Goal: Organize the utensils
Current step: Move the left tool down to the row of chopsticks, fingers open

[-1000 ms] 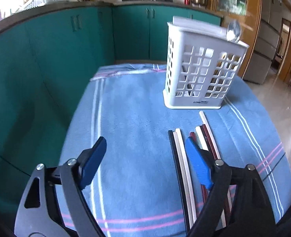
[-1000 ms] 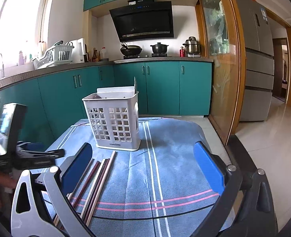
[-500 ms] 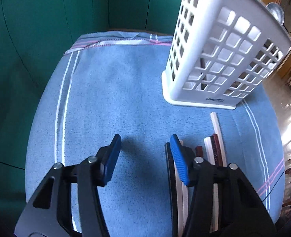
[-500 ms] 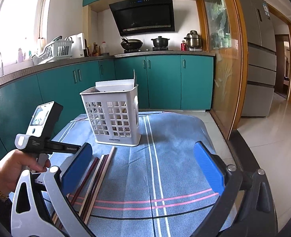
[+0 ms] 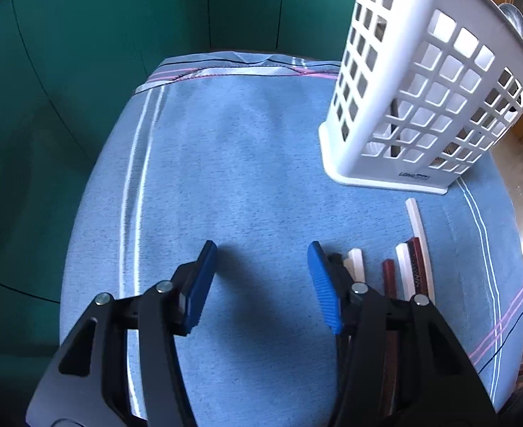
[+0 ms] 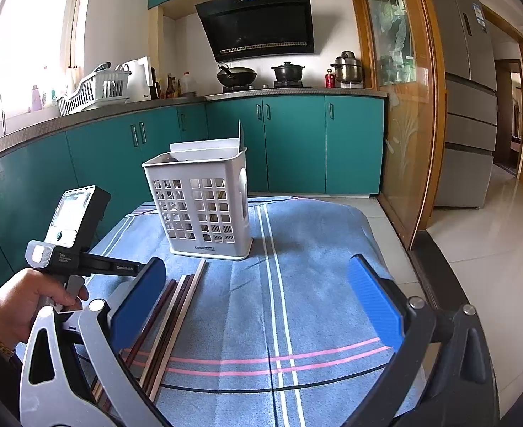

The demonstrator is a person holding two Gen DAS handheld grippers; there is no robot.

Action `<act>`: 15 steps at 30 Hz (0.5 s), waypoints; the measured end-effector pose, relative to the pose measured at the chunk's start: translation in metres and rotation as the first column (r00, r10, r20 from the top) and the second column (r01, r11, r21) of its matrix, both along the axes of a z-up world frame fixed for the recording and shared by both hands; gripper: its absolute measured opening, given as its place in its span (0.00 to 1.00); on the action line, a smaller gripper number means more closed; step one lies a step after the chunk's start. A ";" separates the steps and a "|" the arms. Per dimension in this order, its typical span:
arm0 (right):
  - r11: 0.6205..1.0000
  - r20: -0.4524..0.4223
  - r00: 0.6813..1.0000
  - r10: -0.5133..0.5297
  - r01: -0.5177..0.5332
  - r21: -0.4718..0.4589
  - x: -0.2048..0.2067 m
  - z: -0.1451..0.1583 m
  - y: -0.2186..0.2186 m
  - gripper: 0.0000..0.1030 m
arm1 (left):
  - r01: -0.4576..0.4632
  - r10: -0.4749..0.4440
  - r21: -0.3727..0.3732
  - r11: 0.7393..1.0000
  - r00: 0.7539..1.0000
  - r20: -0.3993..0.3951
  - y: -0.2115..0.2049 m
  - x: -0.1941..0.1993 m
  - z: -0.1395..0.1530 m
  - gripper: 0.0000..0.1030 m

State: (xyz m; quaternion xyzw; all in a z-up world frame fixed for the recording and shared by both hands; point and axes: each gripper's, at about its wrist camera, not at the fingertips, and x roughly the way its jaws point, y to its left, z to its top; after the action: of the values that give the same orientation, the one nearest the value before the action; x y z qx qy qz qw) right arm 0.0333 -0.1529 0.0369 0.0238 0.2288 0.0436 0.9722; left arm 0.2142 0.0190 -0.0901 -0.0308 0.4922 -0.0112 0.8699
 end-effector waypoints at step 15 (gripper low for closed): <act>1.000 -0.011 1.000 0.009 -0.009 -0.001 0.002 -0.004 0.005 0.97 | 0.034 -0.034 -0.036 0.999 0.999 0.007 -0.013 0.009 -0.002 0.58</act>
State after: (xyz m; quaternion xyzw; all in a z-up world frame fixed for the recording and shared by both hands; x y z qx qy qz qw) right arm 0.0358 -0.1484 0.0328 0.0225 0.2344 0.0475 0.9707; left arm 0.2228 0.0055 -0.0921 -0.0381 0.4896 -0.0349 0.8704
